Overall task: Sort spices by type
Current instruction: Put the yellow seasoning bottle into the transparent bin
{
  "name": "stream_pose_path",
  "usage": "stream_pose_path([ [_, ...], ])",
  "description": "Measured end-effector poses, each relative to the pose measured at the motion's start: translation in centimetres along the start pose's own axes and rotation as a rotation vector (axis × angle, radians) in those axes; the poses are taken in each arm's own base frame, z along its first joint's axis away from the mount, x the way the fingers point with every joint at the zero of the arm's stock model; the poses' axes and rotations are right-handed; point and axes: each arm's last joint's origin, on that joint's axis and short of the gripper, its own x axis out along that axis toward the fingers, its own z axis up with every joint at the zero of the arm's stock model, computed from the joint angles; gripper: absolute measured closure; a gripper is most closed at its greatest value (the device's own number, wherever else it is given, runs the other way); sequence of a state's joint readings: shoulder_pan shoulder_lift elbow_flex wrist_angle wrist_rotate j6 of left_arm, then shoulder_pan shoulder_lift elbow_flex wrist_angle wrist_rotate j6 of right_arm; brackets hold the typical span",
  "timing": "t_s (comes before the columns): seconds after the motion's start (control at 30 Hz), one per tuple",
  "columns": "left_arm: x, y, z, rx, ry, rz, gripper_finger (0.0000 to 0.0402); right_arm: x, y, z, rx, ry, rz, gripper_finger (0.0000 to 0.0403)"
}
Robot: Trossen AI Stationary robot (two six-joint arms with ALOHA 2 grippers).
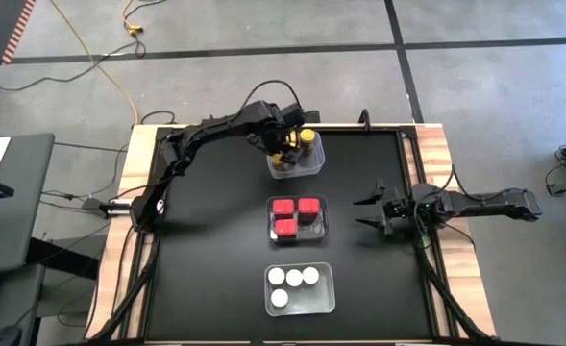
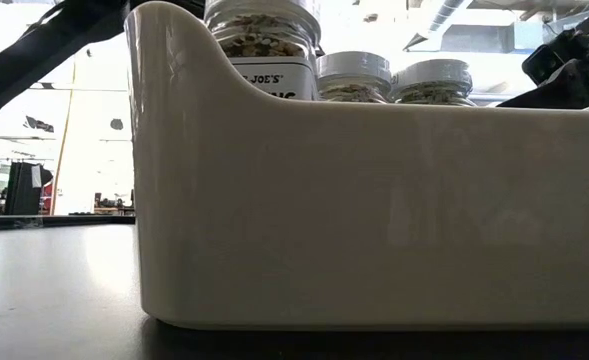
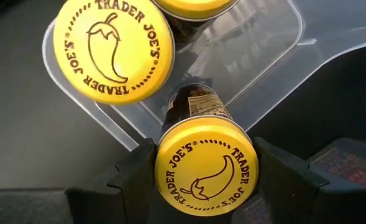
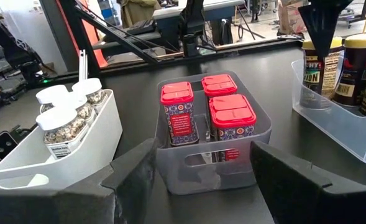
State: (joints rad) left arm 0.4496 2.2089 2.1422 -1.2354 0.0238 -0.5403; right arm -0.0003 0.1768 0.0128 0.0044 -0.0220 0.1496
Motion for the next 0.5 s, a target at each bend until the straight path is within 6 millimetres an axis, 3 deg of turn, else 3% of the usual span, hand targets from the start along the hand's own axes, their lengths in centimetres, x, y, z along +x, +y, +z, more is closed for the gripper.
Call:
stream_pose_path([
  [0.5, 0.05, -0.28, 0.35, 0.019, -0.042, -0.022, 0.0171, 0.0, 0.0, 0.0, 0.0, 0.0, 0.0, 0.0117],
])
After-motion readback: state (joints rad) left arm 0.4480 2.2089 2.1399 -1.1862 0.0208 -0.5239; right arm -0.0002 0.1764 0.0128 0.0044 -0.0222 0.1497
